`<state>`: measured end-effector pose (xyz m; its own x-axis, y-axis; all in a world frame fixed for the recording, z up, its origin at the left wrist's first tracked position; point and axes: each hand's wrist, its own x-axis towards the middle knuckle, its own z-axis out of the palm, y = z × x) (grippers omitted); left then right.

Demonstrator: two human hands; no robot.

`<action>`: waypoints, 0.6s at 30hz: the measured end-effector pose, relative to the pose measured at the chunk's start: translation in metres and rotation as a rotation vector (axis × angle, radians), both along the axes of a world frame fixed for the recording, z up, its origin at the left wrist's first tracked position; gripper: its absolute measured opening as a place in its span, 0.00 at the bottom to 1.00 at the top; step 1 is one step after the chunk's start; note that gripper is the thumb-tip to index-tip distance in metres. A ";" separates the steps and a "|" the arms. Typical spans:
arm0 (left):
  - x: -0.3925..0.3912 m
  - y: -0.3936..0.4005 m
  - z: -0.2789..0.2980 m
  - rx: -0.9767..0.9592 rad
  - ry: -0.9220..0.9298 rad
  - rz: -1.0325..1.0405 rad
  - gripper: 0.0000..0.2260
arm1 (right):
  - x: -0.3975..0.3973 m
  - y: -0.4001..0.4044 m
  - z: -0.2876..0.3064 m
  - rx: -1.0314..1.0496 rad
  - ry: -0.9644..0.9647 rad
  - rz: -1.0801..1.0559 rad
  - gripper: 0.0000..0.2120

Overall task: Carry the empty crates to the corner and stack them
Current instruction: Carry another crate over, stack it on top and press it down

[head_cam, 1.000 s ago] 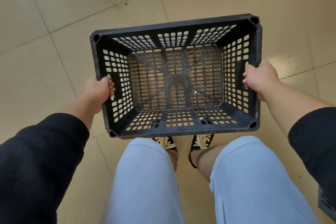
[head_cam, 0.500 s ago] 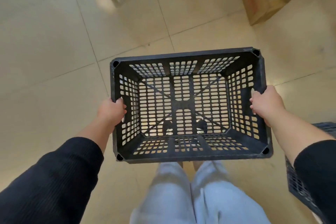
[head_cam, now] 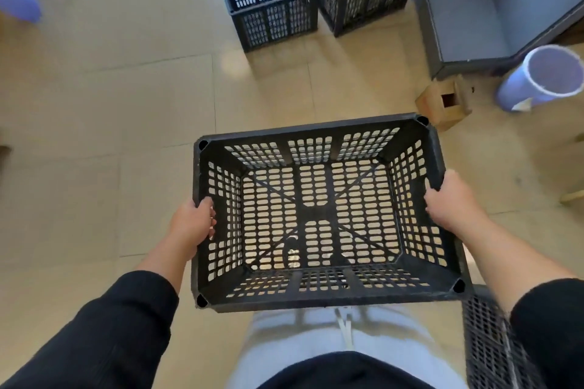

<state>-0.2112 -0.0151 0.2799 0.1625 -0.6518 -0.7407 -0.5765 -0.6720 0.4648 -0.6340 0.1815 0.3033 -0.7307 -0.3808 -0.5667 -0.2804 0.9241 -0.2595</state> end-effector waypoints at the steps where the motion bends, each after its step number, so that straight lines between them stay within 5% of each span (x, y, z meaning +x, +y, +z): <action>1: 0.005 0.011 0.006 -0.020 0.001 0.029 0.14 | 0.000 -0.002 0.005 -0.011 -0.003 0.046 0.07; 10: 0.079 0.163 0.048 -0.135 -0.062 0.450 0.14 | 0.042 -0.044 0.049 -0.088 -0.022 0.464 0.05; 18: 0.177 0.327 0.066 -0.187 -0.108 0.873 0.16 | 0.185 -0.072 0.084 -0.122 -0.009 0.916 0.14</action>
<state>-0.0339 0.3120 0.3462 0.7190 -0.3719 -0.5871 0.0570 -0.8103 0.5832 -0.4491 0.1099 0.3872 -0.1102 -0.8657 -0.4883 -0.8861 0.3081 -0.3463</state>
